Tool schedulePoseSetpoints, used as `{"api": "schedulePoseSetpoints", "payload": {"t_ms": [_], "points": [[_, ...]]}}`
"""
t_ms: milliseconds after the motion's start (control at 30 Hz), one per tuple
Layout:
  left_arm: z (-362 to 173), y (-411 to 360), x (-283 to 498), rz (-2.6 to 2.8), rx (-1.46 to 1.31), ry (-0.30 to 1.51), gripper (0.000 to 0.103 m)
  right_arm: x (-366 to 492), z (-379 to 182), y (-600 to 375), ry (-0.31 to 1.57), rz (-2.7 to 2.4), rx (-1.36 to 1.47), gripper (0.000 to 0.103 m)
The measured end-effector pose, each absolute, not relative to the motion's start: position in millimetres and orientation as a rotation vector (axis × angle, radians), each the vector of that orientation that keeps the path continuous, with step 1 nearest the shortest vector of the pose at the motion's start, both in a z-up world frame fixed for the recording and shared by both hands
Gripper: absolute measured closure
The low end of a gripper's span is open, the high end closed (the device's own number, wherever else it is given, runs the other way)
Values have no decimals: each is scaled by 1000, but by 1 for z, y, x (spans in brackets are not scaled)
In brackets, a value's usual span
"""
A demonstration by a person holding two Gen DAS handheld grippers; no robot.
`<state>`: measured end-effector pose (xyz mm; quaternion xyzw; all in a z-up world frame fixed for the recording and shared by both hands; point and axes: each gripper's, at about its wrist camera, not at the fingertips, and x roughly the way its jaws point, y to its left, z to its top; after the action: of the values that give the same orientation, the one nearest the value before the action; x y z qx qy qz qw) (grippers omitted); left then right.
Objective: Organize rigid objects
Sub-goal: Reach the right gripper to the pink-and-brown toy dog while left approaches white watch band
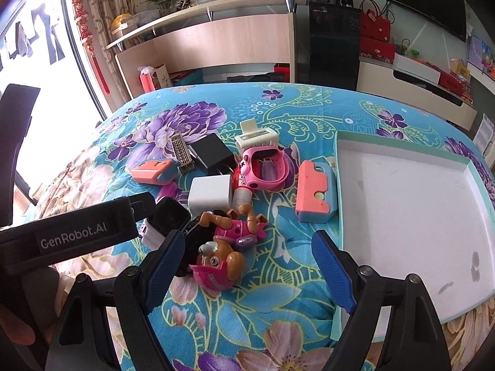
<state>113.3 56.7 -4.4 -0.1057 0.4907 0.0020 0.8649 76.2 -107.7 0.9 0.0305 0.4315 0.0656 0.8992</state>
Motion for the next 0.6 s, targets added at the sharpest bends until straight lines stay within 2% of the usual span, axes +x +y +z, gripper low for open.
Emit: {"api": "schedulePoseSetpoints", "payload": {"t_ms": [67,267,367,500,600], "points": [[-4,55,111,-3,-214,1028,0,76,-5,-107,909,142,76,30],[-7,47,110,-48,-198,1036,1,77,-17,-103,933,172,90,33],[-13,43,112,-73,-207,1058,8,78,-20,-101,937,184,93,36],[-18,38,112,-104,-232,1076,14,81,-26,-96,960,198,92,46],[-20,33,113,-139,-249,1089,19,83,-30,-95,972,200,103,47]]}}
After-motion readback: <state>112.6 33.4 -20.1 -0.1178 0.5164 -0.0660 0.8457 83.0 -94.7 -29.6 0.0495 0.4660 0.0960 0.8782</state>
